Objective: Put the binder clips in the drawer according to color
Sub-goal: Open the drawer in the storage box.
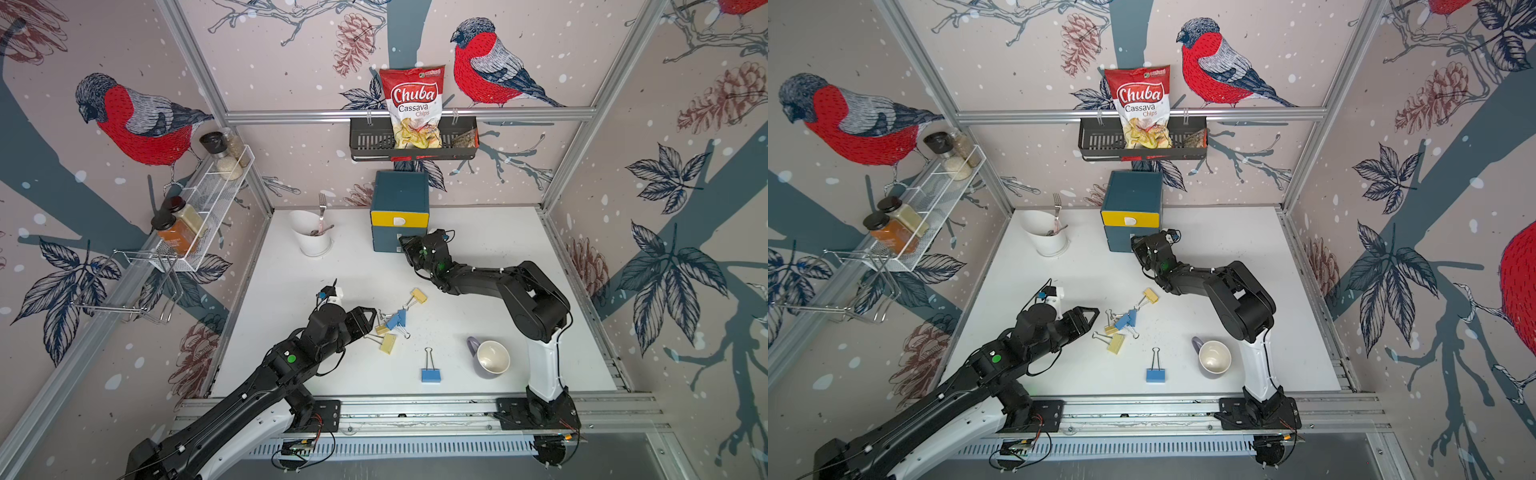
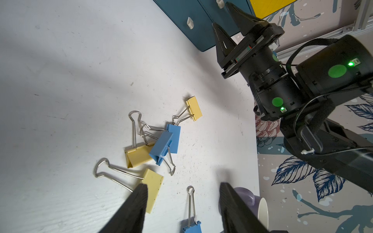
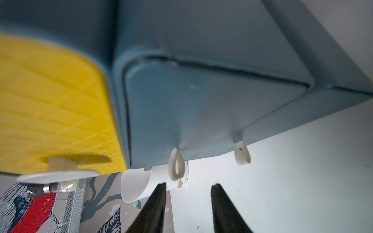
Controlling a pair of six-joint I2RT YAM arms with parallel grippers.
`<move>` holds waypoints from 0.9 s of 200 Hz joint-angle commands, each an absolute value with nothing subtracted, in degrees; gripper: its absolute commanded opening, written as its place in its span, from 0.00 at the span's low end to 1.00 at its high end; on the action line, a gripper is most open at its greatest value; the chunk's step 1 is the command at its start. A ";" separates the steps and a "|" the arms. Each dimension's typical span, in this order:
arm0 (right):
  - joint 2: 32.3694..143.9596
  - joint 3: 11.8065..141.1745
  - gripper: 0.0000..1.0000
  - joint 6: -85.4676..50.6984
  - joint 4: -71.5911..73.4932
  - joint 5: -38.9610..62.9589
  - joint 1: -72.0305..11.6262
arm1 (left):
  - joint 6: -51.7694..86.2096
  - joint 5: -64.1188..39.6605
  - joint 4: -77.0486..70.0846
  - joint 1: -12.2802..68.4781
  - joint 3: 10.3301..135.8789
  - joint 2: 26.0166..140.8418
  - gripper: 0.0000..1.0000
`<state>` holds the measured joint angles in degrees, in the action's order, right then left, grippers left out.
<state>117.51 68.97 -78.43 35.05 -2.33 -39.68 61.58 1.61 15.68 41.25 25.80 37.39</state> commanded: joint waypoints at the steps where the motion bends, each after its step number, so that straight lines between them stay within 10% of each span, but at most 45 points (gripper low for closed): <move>1: 118.34 69.86 0.41 -80.35 39.20 -2.72 -39.29 | 61.26 2.28 16.23 41.05 25.75 37.09 0.61; 180: 122.85 71.91 0.21 -86.31 45.33 -3.63 -39.79 | 61.52 1.76 16.96 41.09 24.29 35.69 0.61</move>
